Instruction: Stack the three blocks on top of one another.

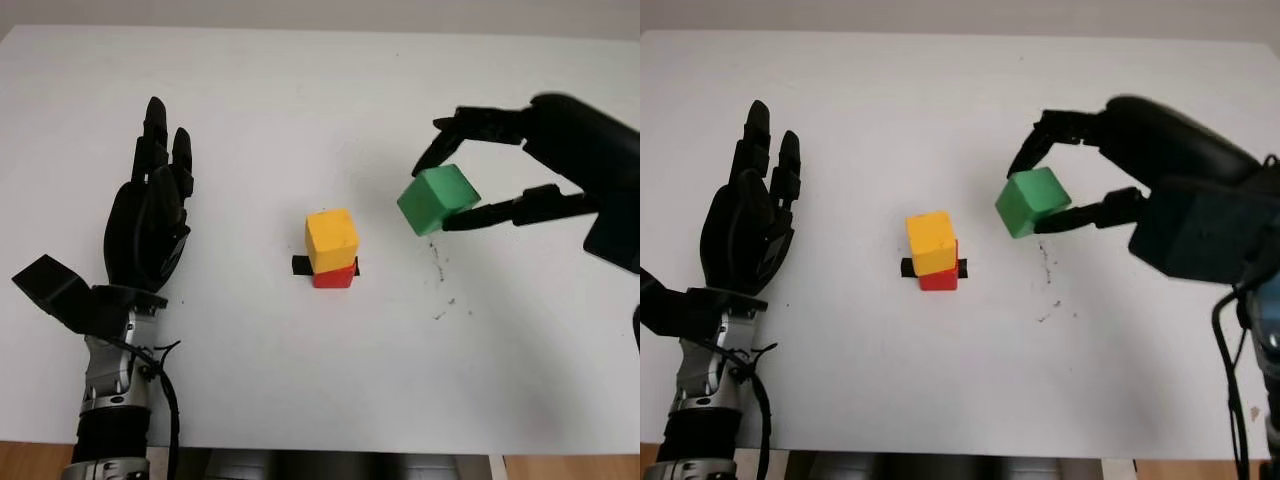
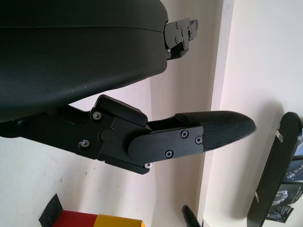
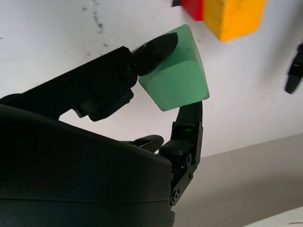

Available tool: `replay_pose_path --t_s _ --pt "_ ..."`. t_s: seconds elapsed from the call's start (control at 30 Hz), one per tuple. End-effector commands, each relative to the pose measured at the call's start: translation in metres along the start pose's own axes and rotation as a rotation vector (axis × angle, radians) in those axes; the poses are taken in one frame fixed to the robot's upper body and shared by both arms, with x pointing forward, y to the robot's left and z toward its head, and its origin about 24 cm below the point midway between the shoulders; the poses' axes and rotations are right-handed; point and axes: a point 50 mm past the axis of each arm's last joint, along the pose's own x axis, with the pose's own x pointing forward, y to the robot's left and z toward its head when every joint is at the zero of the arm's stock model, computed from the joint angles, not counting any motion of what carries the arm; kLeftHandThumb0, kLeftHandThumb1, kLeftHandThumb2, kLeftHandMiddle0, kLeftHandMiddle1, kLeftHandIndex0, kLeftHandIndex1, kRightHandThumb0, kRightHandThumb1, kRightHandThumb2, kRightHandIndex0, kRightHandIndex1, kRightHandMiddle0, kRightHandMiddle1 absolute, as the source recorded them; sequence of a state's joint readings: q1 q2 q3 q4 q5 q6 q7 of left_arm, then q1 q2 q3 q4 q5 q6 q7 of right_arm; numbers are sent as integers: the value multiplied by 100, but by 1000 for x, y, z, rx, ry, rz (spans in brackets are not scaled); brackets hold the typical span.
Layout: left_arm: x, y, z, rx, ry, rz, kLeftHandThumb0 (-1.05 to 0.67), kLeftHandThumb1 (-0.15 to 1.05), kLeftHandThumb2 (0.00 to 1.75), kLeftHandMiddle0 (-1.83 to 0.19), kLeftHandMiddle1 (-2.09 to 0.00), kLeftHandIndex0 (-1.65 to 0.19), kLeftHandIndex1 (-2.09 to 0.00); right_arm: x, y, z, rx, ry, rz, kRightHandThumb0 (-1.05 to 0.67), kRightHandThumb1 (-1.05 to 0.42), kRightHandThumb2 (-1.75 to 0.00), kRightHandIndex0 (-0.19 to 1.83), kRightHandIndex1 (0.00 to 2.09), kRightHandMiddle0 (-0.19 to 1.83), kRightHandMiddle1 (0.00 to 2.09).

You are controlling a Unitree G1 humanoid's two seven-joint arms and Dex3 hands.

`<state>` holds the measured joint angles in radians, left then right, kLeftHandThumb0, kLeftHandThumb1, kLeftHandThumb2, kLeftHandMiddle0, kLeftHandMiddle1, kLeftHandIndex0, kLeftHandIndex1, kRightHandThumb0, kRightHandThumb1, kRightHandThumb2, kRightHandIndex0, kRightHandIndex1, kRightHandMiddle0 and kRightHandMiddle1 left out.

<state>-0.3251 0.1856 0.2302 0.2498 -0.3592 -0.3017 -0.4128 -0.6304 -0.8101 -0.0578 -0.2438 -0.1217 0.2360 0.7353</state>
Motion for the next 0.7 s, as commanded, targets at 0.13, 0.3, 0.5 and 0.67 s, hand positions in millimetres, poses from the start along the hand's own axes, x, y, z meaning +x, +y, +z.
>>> replay_pose_path --t_s 0.13,0.3,0.5,0.67 --pt "-1 -2 -1 -15 2 -4 -83 105 58 19 0 19 0 24 -24 29 -54 -53 49 -35 -79 -4 50 9 81 86" --pt "0 -2 -1 -9 -4 -6 -83 105 59 19 0 19 0 41 -32 48 -120 -90 82 -37 -77 -5 53 9 87 88" --pt "0 -3 -2 -17 -2 -3 -84 105 57 19 0 19 0 55 -28 58 -123 -103 126 -41 -80 -6 53 7 68 121" --pt "-1 -3 -2 -20 -1 -1 -84 105 57 19 0 19 0 61 -15 61 -130 -125 131 -43 -83 -6 52 6 59 137"
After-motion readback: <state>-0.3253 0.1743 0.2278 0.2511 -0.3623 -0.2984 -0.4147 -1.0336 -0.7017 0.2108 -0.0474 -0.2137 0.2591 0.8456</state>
